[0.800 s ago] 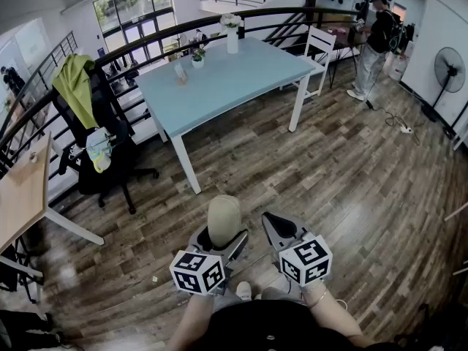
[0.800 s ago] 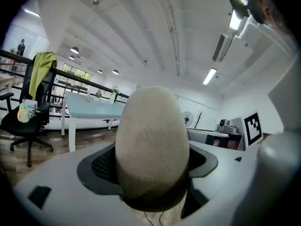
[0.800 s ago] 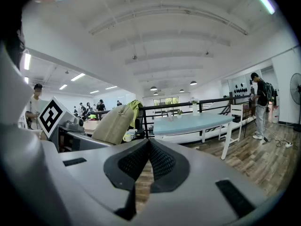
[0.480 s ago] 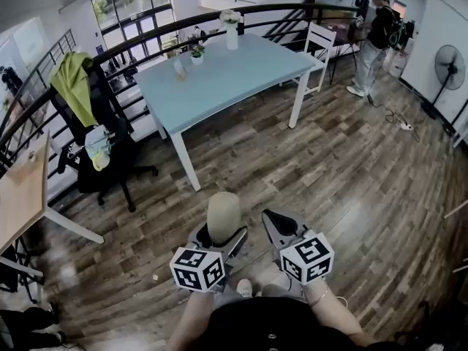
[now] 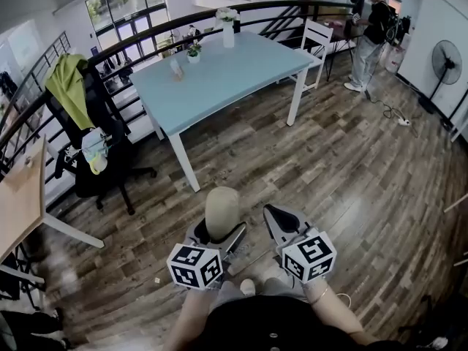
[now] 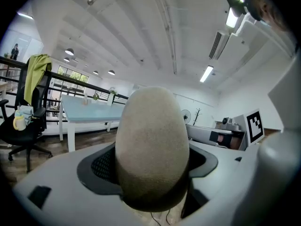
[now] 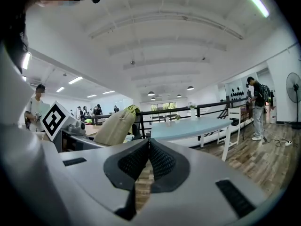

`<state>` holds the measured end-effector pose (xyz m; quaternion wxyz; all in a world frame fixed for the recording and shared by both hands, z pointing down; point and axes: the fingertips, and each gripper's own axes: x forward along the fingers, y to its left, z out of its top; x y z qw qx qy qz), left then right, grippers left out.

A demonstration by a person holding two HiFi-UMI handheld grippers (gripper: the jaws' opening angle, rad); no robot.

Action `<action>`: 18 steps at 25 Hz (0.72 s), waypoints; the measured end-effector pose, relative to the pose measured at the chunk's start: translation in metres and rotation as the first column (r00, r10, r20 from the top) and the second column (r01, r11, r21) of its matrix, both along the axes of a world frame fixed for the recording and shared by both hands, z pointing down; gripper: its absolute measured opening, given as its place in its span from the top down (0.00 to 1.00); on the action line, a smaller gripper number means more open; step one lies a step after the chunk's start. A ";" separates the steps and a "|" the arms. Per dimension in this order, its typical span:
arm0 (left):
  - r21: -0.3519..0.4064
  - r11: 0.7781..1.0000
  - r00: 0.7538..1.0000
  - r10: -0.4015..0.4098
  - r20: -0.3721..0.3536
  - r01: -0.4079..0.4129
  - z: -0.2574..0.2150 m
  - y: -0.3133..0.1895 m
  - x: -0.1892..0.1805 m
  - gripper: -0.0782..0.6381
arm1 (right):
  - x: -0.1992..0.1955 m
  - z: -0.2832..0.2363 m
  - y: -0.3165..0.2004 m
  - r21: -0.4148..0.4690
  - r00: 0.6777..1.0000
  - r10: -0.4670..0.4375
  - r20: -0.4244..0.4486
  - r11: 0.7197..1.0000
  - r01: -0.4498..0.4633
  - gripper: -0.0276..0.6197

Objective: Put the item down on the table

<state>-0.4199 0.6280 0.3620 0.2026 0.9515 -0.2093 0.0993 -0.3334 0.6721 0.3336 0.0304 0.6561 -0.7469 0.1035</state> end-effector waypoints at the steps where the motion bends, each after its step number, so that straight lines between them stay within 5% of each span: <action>1: 0.000 1.000 1.000 0.000 -0.008 0.000 0.000 -0.003 -0.001 0.34 | -0.001 0.003 -0.001 -0.006 1.000 0.000 0.001 1.000 0.000 0.95; 18: -0.040 0.999 1.000 -0.007 0.005 0.007 0.026 -0.054 -0.004 0.34 | 0.014 0.034 -0.040 -0.060 0.998 0.014 0.054 0.998 -0.010 0.95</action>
